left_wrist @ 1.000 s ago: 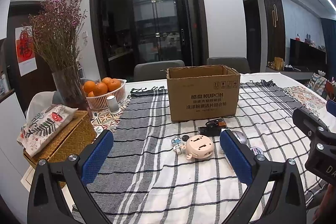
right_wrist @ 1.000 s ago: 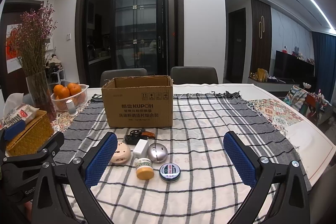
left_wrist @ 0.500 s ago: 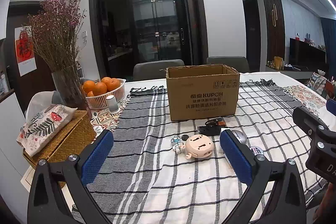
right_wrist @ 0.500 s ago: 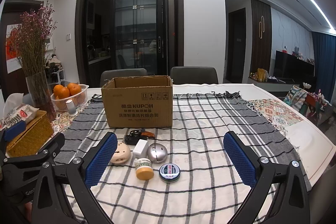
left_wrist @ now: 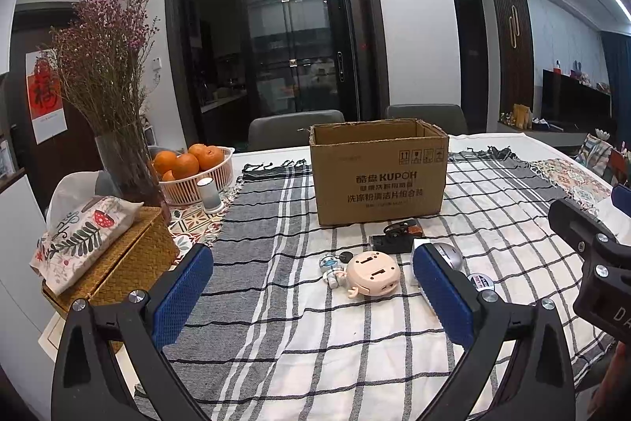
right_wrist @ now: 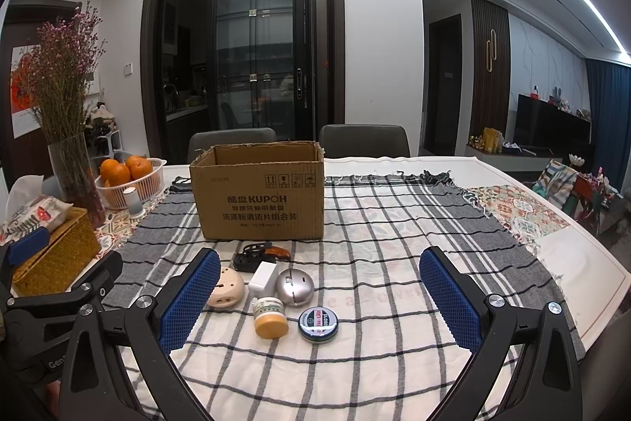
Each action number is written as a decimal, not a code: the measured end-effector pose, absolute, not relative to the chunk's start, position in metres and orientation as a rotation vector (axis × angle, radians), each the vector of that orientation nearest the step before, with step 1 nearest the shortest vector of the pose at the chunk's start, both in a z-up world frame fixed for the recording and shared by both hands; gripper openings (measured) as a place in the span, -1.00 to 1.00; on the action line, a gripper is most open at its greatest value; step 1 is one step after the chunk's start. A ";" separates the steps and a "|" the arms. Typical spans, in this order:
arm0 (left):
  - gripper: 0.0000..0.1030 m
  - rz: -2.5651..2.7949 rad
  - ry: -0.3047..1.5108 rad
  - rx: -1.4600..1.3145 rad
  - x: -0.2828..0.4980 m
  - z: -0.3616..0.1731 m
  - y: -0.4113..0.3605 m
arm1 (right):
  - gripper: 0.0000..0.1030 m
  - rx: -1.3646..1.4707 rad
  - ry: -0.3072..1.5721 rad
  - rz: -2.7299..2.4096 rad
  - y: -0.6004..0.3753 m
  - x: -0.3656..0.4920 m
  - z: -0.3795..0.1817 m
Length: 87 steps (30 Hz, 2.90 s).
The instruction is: Organize rigid objects
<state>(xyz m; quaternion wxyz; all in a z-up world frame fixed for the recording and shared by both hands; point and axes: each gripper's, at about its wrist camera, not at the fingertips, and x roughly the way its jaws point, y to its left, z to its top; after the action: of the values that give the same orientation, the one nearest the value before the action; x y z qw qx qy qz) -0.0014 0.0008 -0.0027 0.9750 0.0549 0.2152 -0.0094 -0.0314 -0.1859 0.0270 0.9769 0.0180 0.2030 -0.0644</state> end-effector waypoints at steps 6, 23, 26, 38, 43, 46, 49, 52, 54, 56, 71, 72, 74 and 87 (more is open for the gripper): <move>1.00 -0.019 0.431 0.110 -0.001 -0.003 0.001 | 0.99 0.037 0.410 -0.130 -0.186 -0.031 0.027; 1.00 -0.034 0.462 0.114 0.004 -0.009 -0.001 | 0.98 0.047 0.425 -0.130 -0.187 -0.030 0.021; 1.00 -0.045 0.476 0.134 0.009 -0.014 -0.003 | 0.98 0.059 0.448 -0.129 -0.188 -0.026 0.013; 1.00 -0.135 0.551 0.250 0.047 -0.045 -0.020 | 0.95 0.072 0.588 -0.152 -0.193 0.009 -0.023; 1.00 -0.168 0.588 0.291 0.065 -0.058 -0.027 | 0.85 0.084 0.661 -0.159 -0.197 0.029 -0.042; 0.97 -0.190 0.609 0.323 0.076 -0.069 -0.033 | 0.78 0.081 0.706 -0.165 -0.198 0.039 -0.054; 0.96 -0.213 0.639 0.356 0.088 -0.080 -0.037 | 0.73 0.079 0.760 -0.165 -0.199 0.049 -0.068; 0.96 -0.226 0.663 0.372 0.098 -0.089 -0.039 | 0.68 0.084 0.808 -0.164 -0.201 0.059 -0.081; 0.95 -0.227 0.676 0.387 0.106 -0.094 -0.040 | 0.64 0.085 0.839 -0.168 -0.200 0.066 -0.090; 0.93 -0.236 0.689 0.398 0.112 -0.100 -0.042 | 0.60 0.089 0.867 -0.168 -0.200 0.071 -0.097; 0.85 -0.335 0.731 0.439 0.147 -0.119 -0.056 | 0.42 0.078 0.939 -0.173 -0.201 0.098 -0.116; 0.80 -0.347 0.739 0.438 0.148 -0.120 -0.057 | 0.39 0.079 0.940 -0.173 -0.201 0.099 -0.116; 0.76 -0.380 0.753 0.446 0.150 -0.124 -0.059 | 0.34 0.077 0.941 -0.172 -0.201 0.100 -0.116; 0.70 -0.430 0.802 0.475 0.164 -0.142 -0.070 | 0.03 0.061 0.957 -0.153 -0.199 0.106 -0.123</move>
<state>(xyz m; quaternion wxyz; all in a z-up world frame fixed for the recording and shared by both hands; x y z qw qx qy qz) 0.1644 -0.0696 -0.1422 0.8711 0.2272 0.3837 -0.2057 0.1057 -0.1986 -0.1230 0.8845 0.0292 0.4598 -0.0737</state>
